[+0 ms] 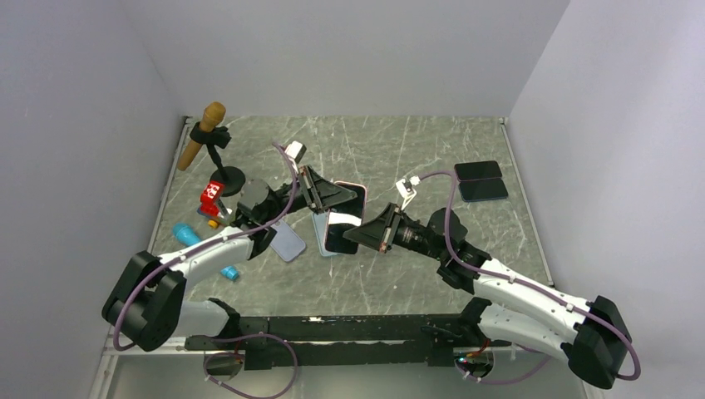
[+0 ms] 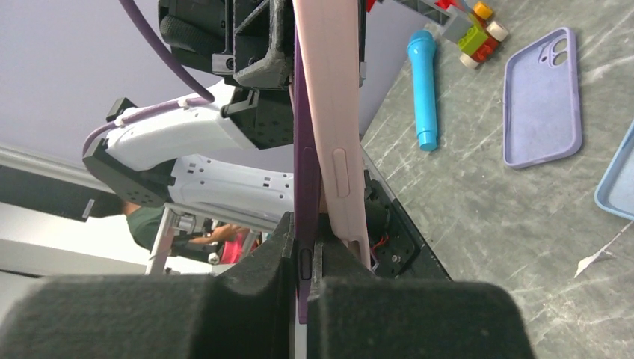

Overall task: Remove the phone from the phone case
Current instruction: Remove the phone case from the phone, then place the phone case at the center of the board.

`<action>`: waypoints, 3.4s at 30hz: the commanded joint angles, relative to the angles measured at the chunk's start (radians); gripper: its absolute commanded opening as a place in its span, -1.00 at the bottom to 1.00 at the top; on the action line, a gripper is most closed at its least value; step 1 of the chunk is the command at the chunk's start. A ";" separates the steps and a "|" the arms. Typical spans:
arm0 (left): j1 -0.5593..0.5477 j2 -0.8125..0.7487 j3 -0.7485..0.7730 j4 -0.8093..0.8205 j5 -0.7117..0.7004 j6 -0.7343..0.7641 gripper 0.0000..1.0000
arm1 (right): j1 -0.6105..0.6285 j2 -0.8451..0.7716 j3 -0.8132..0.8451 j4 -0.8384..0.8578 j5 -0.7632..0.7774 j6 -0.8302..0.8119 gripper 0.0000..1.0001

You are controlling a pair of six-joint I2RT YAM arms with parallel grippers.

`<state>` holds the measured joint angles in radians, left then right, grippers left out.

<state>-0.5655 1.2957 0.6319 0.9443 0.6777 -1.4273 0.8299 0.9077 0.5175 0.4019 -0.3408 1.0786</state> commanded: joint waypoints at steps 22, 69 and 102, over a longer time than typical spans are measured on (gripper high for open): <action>0.048 -0.042 -0.119 0.389 0.261 -0.007 0.84 | -0.152 0.009 -0.142 0.584 -0.133 0.291 -1.00; -0.032 -0.087 0.188 -0.833 -0.244 0.519 -1.00 | -0.054 -0.202 -0.292 0.124 -0.040 0.076 -1.00; -0.172 0.475 0.214 -0.523 -0.507 0.118 -0.14 | -0.040 -0.834 -0.128 -0.910 0.432 -0.042 -1.00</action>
<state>-0.7357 1.7786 0.8494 0.3599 0.1810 -1.2907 0.7887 0.0647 0.3538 -0.5461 0.0891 1.0313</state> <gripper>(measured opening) 0.302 0.081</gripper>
